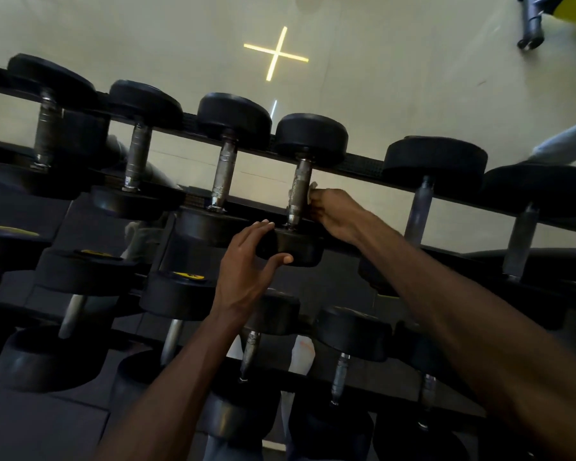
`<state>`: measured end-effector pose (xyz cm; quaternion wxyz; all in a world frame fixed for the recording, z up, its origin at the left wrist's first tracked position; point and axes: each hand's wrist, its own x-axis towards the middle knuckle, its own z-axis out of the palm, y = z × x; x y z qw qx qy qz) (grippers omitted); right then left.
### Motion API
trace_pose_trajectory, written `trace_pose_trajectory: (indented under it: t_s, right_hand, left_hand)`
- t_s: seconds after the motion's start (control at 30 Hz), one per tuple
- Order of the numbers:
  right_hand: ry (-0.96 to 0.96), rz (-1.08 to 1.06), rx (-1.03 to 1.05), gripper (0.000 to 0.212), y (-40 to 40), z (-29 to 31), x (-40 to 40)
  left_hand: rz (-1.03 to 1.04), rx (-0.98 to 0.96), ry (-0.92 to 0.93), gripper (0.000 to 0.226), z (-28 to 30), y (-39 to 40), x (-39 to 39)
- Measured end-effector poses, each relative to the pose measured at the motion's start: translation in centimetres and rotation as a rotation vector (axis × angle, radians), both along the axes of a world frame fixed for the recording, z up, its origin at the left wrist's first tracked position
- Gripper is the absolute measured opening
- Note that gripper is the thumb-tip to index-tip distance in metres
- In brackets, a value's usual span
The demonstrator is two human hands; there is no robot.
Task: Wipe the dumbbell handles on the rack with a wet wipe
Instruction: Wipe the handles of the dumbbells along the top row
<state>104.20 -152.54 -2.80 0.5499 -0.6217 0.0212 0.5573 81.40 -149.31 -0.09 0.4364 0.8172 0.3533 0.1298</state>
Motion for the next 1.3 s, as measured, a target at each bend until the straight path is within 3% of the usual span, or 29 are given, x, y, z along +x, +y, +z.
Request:
trace_pose_trajectory:
  t_s: [0.2,0.37,0.47,0.7,0.8,0.9,1.07,1.3]
  right_hand:
    - [-0.004,-0.206,0.119,0.029,3.0,1.9,2.3]
    - [-0.013,0.064,-0.012,0.028,-0.8,0.5,-0.9]
    - [-0.164,0.188,-0.051,0.026,-1.7,0.2,0.0]
    - [-0.165,0.155,-0.025,0.028,-0.5,0.5,-0.7]
    - [-0.327,0.266,-0.129,0.018,-1.8,0.7,-0.3]
    - [-0.392,0.248,-0.169,0.014,-1.5,0.6,-0.2]
    - [-0.286,0.170,-0.116,0.020,-0.9,0.3,-1.3]
    - [-0.033,0.057,0.114,0.010,-3.1,1.6,-0.6]
  left_hand:
    - [-0.002,0.010,0.011,0.063,0.2,0.0,0.1]
    - [0.007,0.014,-0.002,0.063,0.2,-0.1,0.0]
    - [0.013,0.018,-0.006,0.062,0.0,-0.1,0.0]
    - [0.011,0.016,0.009,0.062,0.2,0.0,0.1]
    - [0.012,0.014,0.015,0.062,0.3,0.0,0.2]
    - [0.016,0.020,0.016,0.062,0.3,-0.1,0.2]
    - [0.013,0.024,0.023,0.062,0.5,0.0,0.3]
    - [0.012,0.018,0.031,0.064,0.6,-0.2,0.2]
